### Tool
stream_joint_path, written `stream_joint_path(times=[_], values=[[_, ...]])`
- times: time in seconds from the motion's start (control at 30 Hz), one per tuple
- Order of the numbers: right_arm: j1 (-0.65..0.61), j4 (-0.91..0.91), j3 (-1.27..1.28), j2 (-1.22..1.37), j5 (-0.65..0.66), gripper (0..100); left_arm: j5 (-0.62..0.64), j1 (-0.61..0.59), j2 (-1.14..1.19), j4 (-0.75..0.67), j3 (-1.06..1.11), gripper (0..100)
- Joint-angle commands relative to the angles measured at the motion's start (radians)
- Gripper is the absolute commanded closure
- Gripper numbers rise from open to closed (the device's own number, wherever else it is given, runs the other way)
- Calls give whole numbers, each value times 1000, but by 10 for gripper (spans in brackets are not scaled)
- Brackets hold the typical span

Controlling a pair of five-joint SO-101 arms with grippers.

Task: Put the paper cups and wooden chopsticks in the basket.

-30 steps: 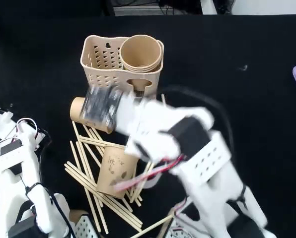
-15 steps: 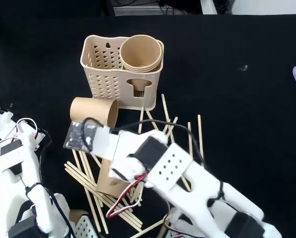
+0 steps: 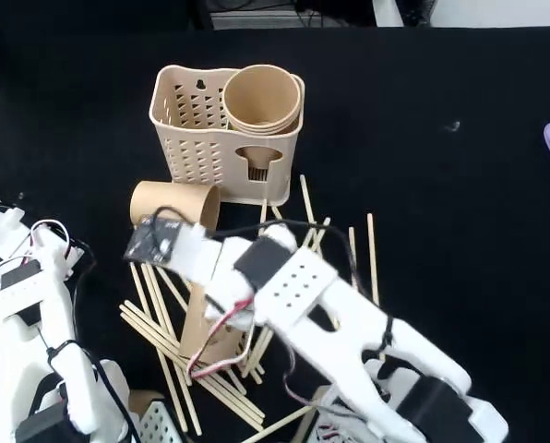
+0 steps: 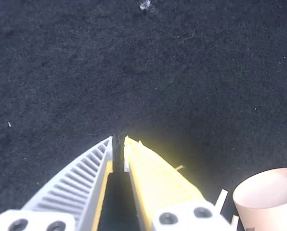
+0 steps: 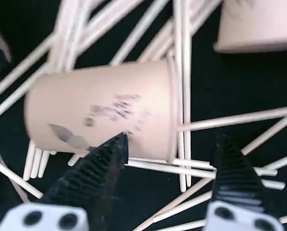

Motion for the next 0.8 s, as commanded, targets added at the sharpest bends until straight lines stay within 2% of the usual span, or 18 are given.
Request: stream_joint_path(times=[0.0, 0.13, 0.27, 0.4, 0.57, 0.77], values=[[23, -6, -70, 33, 2, 712, 6, 2, -26, -12, -12, 948], [-9, -3, -71, 71, 3, 713, 6, 2, -26, -12, -12, 948], [-61, 38, -58, 73, 132, 722, 6, 2, -26, -12, -12, 948], [-95, 98, -65, 53, 221, 837, 6, 2, -26, -14, -12, 948], [-91, 104, -61, -44, 227, 982, 6, 2, -26, -14, -12, 948], [-89, 170, -71, -213, 229, 988, 6, 2, -26, -12, -12, 948]])
